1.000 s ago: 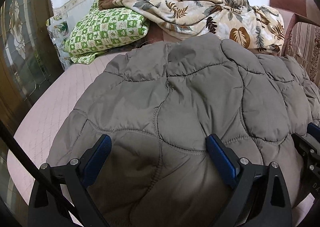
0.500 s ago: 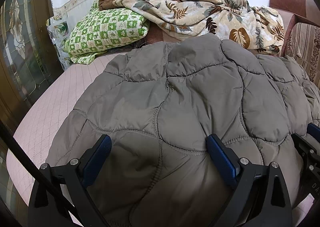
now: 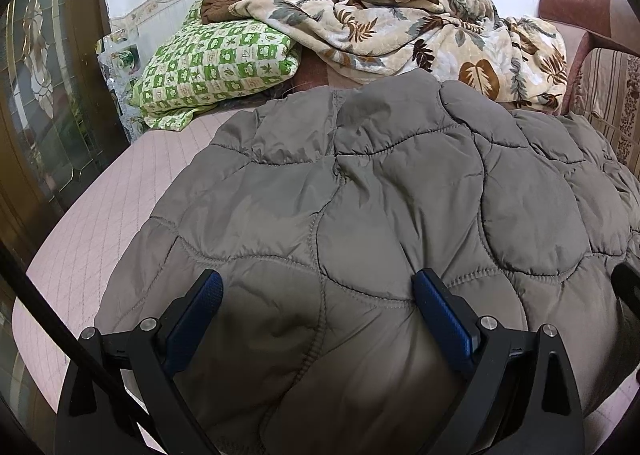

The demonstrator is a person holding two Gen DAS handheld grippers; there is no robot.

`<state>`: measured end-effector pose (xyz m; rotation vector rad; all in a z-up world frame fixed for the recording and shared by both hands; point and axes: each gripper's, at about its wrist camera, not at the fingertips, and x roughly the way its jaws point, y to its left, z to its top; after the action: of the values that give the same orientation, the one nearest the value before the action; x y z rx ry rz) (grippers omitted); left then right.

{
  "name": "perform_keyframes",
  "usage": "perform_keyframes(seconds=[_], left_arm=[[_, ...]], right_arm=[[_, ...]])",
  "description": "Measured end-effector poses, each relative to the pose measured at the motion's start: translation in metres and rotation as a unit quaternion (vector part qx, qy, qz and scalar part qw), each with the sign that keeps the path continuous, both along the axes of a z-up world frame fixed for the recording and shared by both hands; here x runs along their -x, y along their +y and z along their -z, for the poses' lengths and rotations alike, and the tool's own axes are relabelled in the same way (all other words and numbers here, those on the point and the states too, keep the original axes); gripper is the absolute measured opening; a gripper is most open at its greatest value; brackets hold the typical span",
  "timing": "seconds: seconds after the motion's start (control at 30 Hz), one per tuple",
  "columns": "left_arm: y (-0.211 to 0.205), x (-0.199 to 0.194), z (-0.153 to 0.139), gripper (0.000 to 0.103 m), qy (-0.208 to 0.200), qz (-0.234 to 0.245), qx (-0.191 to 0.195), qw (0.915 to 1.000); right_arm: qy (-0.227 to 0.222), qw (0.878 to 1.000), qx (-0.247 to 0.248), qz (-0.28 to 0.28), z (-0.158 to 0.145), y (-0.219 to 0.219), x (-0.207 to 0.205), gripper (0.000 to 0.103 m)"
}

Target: Fold large clothes

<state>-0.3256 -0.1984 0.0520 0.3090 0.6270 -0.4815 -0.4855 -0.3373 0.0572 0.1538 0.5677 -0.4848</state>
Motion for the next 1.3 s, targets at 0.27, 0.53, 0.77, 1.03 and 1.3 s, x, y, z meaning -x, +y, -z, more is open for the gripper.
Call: perform_keyframes(seconds=[0.27, 0.53, 0.77, 1.03, 1.3], left_arm=[[-0.001, 0.000, 0.000, 0.096, 0.000, 0.000, -0.001, 1.0000], [-0.001, 0.001, 0.000, 0.096, 0.002, -0.001, -0.001, 1.0000], [0.000, 0.002, 0.001, 0.096, 0.004, 0.000, -0.002, 1.0000], [0.000, 0.002, 0.001, 0.096, 0.011, 0.000, -0.002, 0.9999], [0.007, -0.002, -0.036, 0.096, -0.022, -0.001, 0.016, 0.9996]], right_arm=[[0.015, 1.000, 0.006, -0.022, 0.006, 0.013, -0.012, 0.075], [0.025, 0.999, -0.032, -0.016, 0.017, 0.004, -0.017, 0.081], [0.026, 0.999, -0.028, -0.015, 0.018, 0.004, -0.017, 0.082], [0.026, 0.999, -0.027, -0.016, 0.018, 0.005, -0.016, 0.082], [-0.023, 1.000, -0.006, 0.004, -0.013, -0.002, -0.001, 0.082]])
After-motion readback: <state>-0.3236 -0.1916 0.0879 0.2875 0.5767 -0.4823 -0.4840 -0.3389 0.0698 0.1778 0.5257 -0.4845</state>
